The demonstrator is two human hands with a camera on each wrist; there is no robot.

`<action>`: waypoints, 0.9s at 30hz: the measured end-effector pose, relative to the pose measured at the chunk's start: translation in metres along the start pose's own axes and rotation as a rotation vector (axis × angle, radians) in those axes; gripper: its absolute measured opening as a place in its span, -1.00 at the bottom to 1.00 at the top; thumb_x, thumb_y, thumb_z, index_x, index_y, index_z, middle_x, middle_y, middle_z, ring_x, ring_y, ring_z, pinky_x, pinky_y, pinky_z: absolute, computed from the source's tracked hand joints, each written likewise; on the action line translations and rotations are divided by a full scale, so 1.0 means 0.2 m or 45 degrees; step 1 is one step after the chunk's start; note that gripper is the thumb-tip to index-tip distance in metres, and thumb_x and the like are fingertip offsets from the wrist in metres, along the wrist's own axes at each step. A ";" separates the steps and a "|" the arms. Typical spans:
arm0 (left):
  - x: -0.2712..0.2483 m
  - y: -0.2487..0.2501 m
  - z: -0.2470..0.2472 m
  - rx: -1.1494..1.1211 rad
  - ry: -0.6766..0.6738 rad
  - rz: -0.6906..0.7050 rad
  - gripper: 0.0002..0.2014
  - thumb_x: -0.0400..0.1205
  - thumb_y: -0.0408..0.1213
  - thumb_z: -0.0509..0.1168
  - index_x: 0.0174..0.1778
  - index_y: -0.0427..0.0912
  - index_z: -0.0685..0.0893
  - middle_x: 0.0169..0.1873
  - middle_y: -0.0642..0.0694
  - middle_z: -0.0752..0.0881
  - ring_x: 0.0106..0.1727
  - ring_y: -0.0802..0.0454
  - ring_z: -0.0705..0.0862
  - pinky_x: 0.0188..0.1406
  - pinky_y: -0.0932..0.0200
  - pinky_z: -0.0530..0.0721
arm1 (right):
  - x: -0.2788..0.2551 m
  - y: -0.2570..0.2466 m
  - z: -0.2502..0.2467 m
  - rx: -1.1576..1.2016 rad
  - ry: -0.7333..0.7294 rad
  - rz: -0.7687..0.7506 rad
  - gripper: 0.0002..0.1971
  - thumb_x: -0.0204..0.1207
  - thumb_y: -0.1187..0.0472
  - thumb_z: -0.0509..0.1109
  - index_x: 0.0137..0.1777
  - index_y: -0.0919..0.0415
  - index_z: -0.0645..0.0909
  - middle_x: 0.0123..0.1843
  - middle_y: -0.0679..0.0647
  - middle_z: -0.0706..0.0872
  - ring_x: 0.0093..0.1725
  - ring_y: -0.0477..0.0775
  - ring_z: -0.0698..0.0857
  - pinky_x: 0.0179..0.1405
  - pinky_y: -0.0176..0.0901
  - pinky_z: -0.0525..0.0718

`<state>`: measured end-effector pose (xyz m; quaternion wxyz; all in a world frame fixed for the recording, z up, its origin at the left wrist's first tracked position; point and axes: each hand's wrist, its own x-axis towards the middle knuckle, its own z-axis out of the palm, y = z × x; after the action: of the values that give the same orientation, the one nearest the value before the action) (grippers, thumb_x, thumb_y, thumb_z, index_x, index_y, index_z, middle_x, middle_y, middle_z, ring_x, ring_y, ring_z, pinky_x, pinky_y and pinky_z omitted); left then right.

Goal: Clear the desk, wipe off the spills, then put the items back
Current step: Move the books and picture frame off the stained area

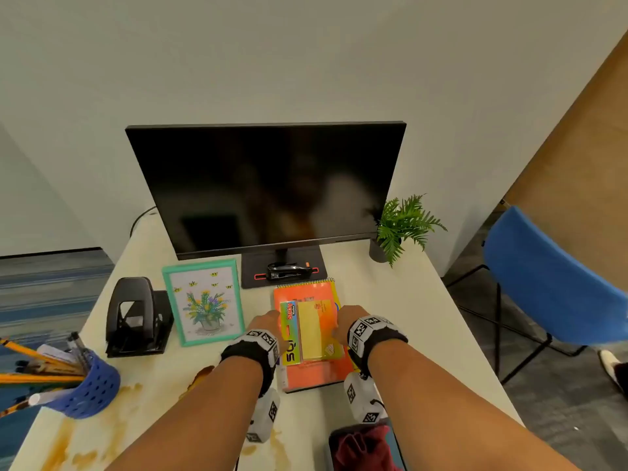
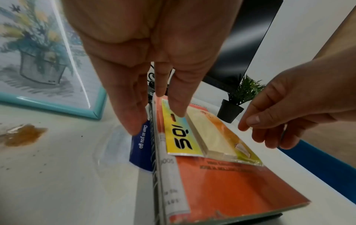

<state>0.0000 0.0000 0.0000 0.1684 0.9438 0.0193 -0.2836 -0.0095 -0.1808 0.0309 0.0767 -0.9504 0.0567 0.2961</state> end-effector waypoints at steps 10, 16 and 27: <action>0.04 0.08 0.09 0.078 0.003 -0.078 -0.20 0.44 -0.05 0.51 0.57 0.21 0.28 0.43 -0.17 0.31 0.36 -0.20 0.52 0.35 0.03 0.58 | 0.14 0.00 0.05 0.018 -0.072 0.000 -0.49 0.55 -0.12 0.37 0.32 0.25 0.48 0.30 0.18 0.64 0.29 0.19 0.65 0.12 -0.08 0.62; 0.07 0.16 0.14 0.122 0.043 -0.076 -0.14 0.38 0.13 0.51 0.57 0.32 0.23 0.52 -0.14 0.10 0.48 -0.25 0.32 0.48 -0.05 0.43 | 0.21 0.10 0.07 0.052 -0.077 0.038 -0.46 0.51 -0.14 0.40 0.32 0.25 0.48 0.26 0.15 0.66 0.23 0.18 0.68 -0.02 -0.11 0.57; 0.15 0.15 0.11 -0.025 0.022 -0.165 -0.12 0.50 -0.12 0.47 0.64 0.17 0.06 0.47 -0.16 0.24 0.35 -0.24 0.53 0.35 -0.08 0.59 | 0.27 0.12 0.04 0.051 -0.247 0.034 -0.65 0.54 -0.11 0.33 0.03 0.20 0.54 -0.10 0.10 0.59 -0.06 0.15 0.62 -0.05 -0.08 0.57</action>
<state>0.0176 -0.0365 -0.0238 0.1589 0.9413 0.0847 -0.2854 0.0270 -0.2067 -0.0100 0.0970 -0.9147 0.0675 0.3865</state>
